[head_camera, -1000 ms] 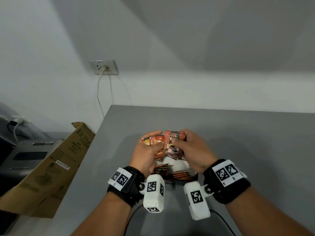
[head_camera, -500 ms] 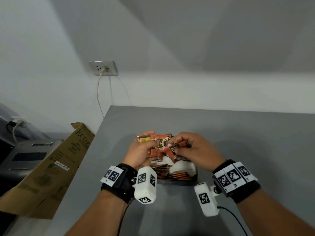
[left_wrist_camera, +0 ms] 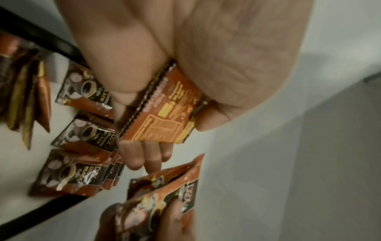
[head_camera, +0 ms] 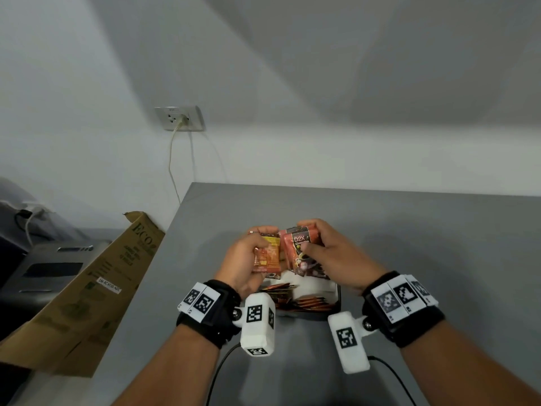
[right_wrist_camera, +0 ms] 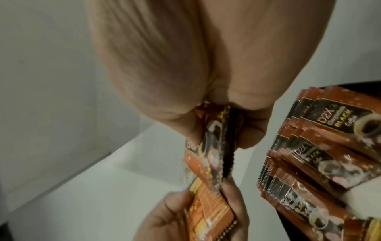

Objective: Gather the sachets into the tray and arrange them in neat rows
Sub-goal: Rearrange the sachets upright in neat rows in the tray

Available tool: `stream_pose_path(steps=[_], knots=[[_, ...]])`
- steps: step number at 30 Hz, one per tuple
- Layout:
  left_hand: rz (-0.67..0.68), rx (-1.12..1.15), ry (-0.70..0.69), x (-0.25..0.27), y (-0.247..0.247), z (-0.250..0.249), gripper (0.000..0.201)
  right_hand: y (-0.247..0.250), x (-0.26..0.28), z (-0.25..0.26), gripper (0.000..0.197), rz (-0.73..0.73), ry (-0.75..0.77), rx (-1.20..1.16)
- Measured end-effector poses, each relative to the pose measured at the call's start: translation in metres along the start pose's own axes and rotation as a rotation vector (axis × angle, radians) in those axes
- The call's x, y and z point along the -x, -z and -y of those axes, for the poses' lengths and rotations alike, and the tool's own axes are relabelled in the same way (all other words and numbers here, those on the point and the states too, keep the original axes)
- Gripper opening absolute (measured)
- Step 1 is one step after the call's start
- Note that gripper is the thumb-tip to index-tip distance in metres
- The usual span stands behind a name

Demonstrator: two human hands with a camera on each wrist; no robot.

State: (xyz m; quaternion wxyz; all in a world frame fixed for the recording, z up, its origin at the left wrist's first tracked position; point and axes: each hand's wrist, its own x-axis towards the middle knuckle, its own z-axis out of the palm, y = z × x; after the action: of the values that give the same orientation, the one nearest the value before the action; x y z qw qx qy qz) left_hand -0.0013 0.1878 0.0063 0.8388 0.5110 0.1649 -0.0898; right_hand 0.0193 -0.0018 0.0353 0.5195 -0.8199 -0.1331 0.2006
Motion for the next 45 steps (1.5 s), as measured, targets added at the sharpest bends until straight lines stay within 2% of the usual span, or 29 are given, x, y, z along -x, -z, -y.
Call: stream_pose_path(steps=[2,4,6,8,10,11,13,14,15,17,18,19,21,24,26,28,30,32,34,37,40,42,45], knots=[[0.004,0.061,0.000,0.002,0.001,0.001,0.027,-0.004,0.000,-0.003,0.021,-0.074,-0.089,-0.340],[-0.002,0.020,-0.051,0.003,0.002,0.005,0.020,-0.006,-0.003,-0.007,0.021,-0.128,-0.171,-0.654],[-0.048,-0.075,-0.101,0.003,0.004,0.009,0.023,-0.010,-0.005,-0.010,0.024,-0.139,-0.215,-0.776],[-0.056,-0.151,-0.131,0.001,0.003,0.015,0.029,-0.017,-0.006,-0.010,0.022,-0.129,-0.206,-0.774],[-0.063,-0.180,-0.142,0.002,-0.004,0.017,0.022,-0.023,-0.006,-0.007,0.015,-0.180,-0.158,-0.712],[-0.075,-0.172,-0.117,0.002,-0.006,0.017,0.023,-0.023,-0.006,-0.006,0.012,-0.232,-0.116,-0.656],[-0.095,-0.101,0.055,0.002,-0.005,0.014,0.048,-0.016,-0.006,-0.004,0.008,-0.342,0.012,-0.390],[-0.089,-0.047,0.159,0.000,-0.001,0.011,0.054,-0.011,-0.003,-0.002,0.009,-0.335,0.087,-0.220],[-0.070,-0.010,0.215,0.000,0.003,0.009,0.051,-0.007,0.000,-0.001,0.010,-0.273,0.153,-0.085],[-0.076,-0.004,0.184,-0.001,0.006,0.007,0.025,-0.008,0.009,0.001,0.009,-0.075,0.191,0.039],[-0.107,-0.024,0.124,-0.002,0.006,0.006,0.014,-0.009,0.012,-0.001,0.010,-0.004,0.165,0.027],[-0.156,-0.060,0.050,-0.002,0.007,0.006,0.025,-0.010,0.012,-0.005,0.012,0.013,0.136,-0.017],[-0.180,-0.145,-0.076,-0.004,0.009,0.005,0.044,-0.010,0.010,-0.012,0.013,-0.070,0.054,-0.228],[-0.144,-0.245,-0.166,-0.004,0.006,0.006,0.046,-0.018,0.001,-0.011,0.010,-0.157,-0.113,-0.631],[-0.114,-0.197,-0.162,-0.001,-0.002,0.008,0.035,-0.027,-0.004,-0.007,0.012,-0.178,-0.159,-0.656],[-0.085,-0.047,-0.106,0.001,-0.010,0.007,0.020,-0.032,-0.006,-0.004,0.016,-0.220,-0.174,-0.656],[-0.043,0.110,-0.029,0.004,-0.014,0.005,0.035,-0.030,-0.009,-0.003,0.023,-0.263,-0.209,-0.742],[0.017,0.174,0.041,0.008,-0.017,0.005,0.053,-0.034,-0.009,0.000,0.036,-0.220,-0.202,-0.832],[0.057,0.165,0.059,0.011,-0.021,0.011,0.053,-0.041,-0.006,0.005,0.042,-0.133,-0.139,-0.684],[0.014,0.140,0.076,0.009,-0.021,0.018,0.034,-0.045,-0.006,0.004,0.033,-0.066,0.006,-0.172],[0.012,0.162,0.100,0.011,-0.014,0.019,0.033,-0.038,-0.011,-0.002,0.026,-0.107,0.020,0.298],[0.035,0.171,0.101,0.014,-0.012,0.018,0.037,-0.033,-0.008,-0.003,0.045,-0.108,0.070,0.396],[0.098,0.181,0.108,0.015,-0.010,0.018,0.039,-0.025,-0.003,0.003,0.085,0.069,0.243,0.317]])
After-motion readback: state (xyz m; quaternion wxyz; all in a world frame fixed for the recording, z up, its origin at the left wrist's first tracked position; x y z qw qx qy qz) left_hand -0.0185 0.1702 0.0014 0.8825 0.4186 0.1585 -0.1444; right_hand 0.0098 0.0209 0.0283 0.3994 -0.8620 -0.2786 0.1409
